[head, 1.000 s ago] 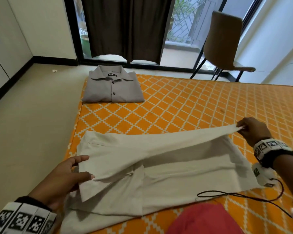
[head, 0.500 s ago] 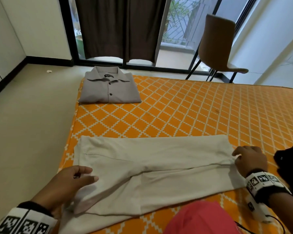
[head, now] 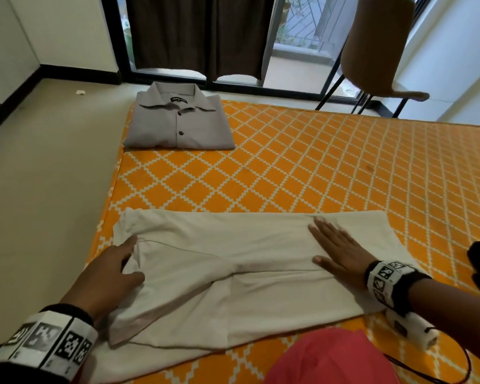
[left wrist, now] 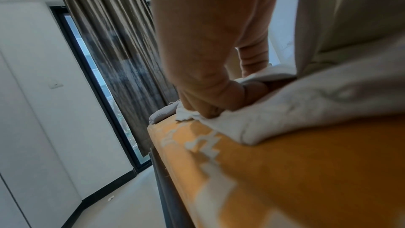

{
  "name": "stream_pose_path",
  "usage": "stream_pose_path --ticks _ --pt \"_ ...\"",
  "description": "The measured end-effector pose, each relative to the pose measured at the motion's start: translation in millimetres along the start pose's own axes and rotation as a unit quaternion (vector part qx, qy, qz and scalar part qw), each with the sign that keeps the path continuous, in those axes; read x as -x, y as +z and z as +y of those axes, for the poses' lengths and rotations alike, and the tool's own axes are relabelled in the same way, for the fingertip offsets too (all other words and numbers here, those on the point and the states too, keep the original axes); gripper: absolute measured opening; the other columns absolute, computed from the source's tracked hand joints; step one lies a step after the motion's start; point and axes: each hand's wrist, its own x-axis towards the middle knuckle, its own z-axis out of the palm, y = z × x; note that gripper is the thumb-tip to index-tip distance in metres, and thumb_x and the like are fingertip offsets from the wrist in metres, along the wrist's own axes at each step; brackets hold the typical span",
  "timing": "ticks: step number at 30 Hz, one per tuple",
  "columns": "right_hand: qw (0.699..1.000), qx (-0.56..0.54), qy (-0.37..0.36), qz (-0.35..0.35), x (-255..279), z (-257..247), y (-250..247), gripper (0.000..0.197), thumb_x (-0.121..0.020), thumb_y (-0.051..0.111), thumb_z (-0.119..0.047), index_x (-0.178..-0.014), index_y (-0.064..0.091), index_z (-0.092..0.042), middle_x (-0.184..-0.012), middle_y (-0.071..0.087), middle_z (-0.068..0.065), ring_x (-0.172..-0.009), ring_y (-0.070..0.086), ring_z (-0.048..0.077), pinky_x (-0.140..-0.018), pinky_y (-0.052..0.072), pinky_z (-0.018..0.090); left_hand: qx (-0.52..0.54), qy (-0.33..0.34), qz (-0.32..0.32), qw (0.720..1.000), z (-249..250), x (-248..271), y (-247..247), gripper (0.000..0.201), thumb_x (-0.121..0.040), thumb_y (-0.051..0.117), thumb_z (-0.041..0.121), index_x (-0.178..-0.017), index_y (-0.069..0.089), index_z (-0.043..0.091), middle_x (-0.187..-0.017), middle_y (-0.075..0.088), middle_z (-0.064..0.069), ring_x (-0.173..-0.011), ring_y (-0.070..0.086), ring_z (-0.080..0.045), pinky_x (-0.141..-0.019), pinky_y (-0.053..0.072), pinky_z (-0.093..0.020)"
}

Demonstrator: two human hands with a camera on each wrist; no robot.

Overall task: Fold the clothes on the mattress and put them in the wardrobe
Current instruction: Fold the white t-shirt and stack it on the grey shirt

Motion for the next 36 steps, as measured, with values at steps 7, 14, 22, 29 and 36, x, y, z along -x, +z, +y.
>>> stream_pose_path --ticks 7,14,22,29,36 --pt "0.96 -0.022 0.276 -0.051 19 67 -11 0.134 -0.04 -0.017 -0.101 -0.152 -0.019 -0.027 -0.158 -0.027 -0.003 -0.148 -0.016 0.016 -0.122 0.0 0.039 -0.008 0.007 -0.014 1.0 0 0 -1 0.083 -0.083 0.068 0.014 -0.154 0.025 0.023 -0.139 0.049 -0.009 -0.122 0.05 -0.026 -0.085 0.04 -0.029" --pt "0.964 0.008 0.263 0.025 11 16 -74 0.102 -0.074 -0.004 -0.082 -0.155 -0.009 -0.02 -0.151 -0.026 -0.005 -0.15 -0.007 0.019 -0.121 0.002 0.045 0.11 0.002 0.006 0.994 8 14 -5 0.057 -0.084 0.065 0.005 -0.137 0.047 0.018 -0.091 0.061 -0.003 -0.083 0.058 -0.018 -0.061 0.039 -0.022" --pt "0.994 0.052 -0.054 0.082 -1 -233 -140 0.067 -0.086 0.052 -0.063 -0.146 0.031 -0.038 -0.149 0.037 -0.014 -0.138 0.034 0.011 -0.119 0.001 0.046 0.331 -0.046 -0.088 0.938 27 21 -14 0.03 -0.093 0.051 -0.004 -0.12 0.055 0.007 -0.054 0.06 -0.008 -0.045 0.06 -0.017 -0.047 0.047 -0.026" --pt "0.991 -0.111 -0.002 0.074 8 -337 -94 0.061 -0.081 0.042 -0.074 -0.12 0.046 -0.027 -0.113 0.058 -0.008 -0.106 0.056 0.019 -0.089 0.037 0.037 0.376 -0.021 -0.137 0.916 28 24 -12 0.045 -0.09 0.03 -0.012 -0.119 0.059 0.006 -0.057 0.062 -0.01 -0.046 0.056 -0.016 -0.045 0.041 -0.026" --pt "0.885 -0.438 -0.015 0.158 -9 -304 -93 0.014 -0.084 0.062 -0.019 -0.072 0.055 -0.016 -0.066 0.057 -0.004 -0.06 0.05 0.01 -0.06 0.039 0.028 0.305 0.033 -0.047 0.951 14 8 -15 0.049 -0.087 0.05 -0.006 -0.122 0.055 0.028 -0.098 0.064 -0.001 -0.086 0.062 -0.017 -0.075 0.051 -0.03"
